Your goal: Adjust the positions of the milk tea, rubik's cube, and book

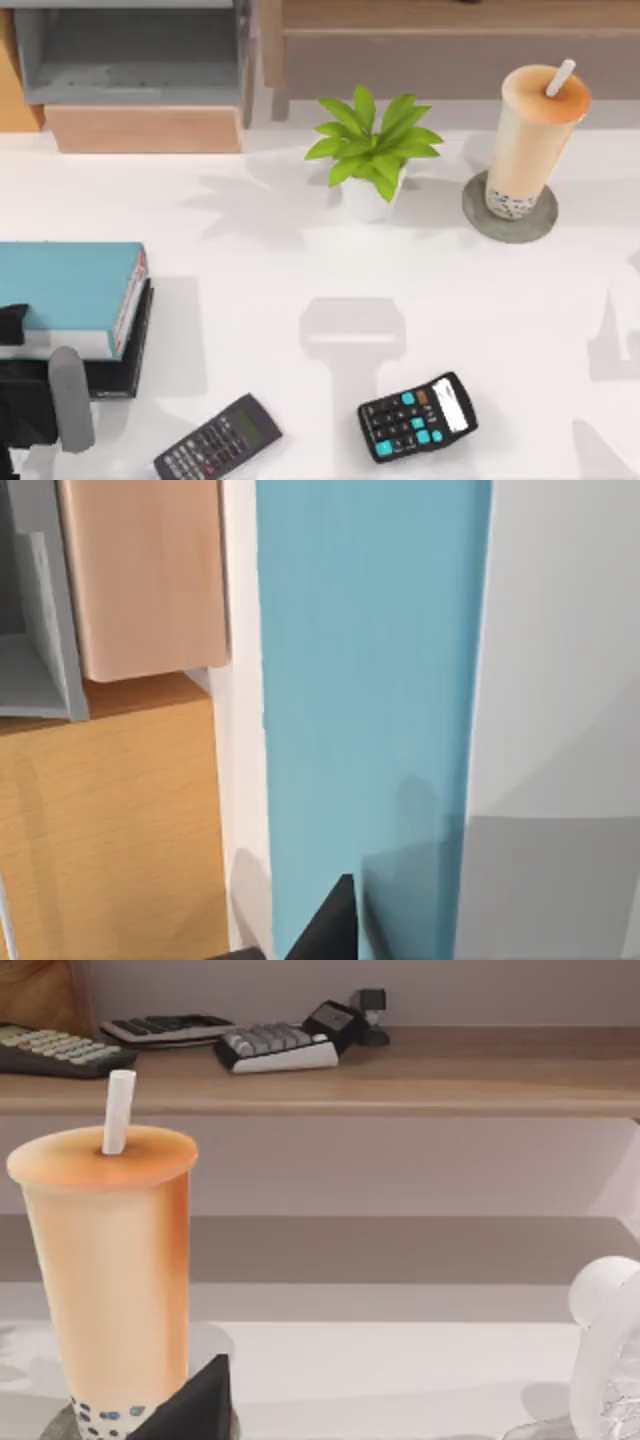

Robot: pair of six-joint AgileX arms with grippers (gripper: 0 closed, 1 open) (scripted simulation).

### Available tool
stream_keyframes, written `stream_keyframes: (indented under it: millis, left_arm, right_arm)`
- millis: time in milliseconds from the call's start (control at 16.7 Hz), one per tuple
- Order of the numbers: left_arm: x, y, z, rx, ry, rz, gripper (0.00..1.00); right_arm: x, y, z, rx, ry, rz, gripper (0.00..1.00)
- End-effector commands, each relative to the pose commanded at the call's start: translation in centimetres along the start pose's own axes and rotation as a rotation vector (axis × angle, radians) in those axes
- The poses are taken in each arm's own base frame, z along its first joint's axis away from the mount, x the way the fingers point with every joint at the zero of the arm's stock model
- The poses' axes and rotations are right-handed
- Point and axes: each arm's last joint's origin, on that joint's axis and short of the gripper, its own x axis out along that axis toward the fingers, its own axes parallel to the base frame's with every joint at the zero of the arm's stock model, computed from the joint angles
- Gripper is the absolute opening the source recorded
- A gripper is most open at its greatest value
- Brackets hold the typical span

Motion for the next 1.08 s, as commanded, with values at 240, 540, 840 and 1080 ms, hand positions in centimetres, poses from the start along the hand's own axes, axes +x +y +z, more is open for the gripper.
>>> stream_keyframes:
  millis: [240,540,840,1080]
  left_arm:
    - [0.01,-0.04,0.0,0.0,0.0,-0.001,0.0]
    - [0.01,-0.04,0.0,0.0,0.0,-0.001,0.38]
    - [0.01,-0.04,0.0,0.0,0.0,-0.001,0.75]
    - [0.01,-0.04,0.0,0.0,0.0,-0.001,1.0]
  right_arm:
    - [0.0,0.0,0.0,0.0,0.0,0.0,1.0]
    - [0.0,0.0,0.0,0.0,0.0,0.0,1.0]
    - [0.0,0.0,0.0,0.0,0.0,0.0,1.0]
    - [0.0,0.0,0.0,0.0,0.0,0.0,1.0]
